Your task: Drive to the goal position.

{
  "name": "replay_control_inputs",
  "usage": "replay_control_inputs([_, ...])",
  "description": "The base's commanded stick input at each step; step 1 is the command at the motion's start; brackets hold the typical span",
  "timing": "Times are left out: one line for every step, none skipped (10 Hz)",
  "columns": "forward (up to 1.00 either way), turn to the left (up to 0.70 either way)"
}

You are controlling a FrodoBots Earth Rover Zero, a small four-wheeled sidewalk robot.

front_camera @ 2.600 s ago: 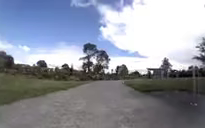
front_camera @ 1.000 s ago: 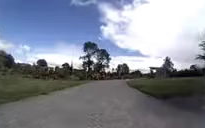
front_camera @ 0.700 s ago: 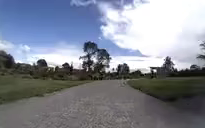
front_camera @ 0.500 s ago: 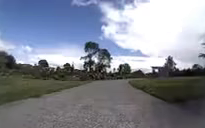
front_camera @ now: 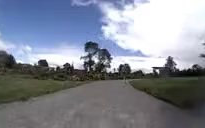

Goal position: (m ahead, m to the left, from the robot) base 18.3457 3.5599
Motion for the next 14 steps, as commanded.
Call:
replay_control_inputs([0.85,0.00])
replay_control_inputs([0.85,0.00])
replay_control_inputs([0.85,0.00])
replay_control_inputs([0.85,0.00])
replay_control_inputs([0.85,0.00])
replay_control_inputs([0.85,0.00])
replay_control_inputs([0.85,0.00])
replay_control_inputs([0.85,0.00])
replay_control_inputs([0.85,0.00])
replay_control_inputs([0.85,0.00])
replay_control_inputs([0.85,0.00])
replay_control_inputs([0.85,0.00])
replay_control_inputs([0.85,0.00])
replay_control_inputs([0.85,0.00])
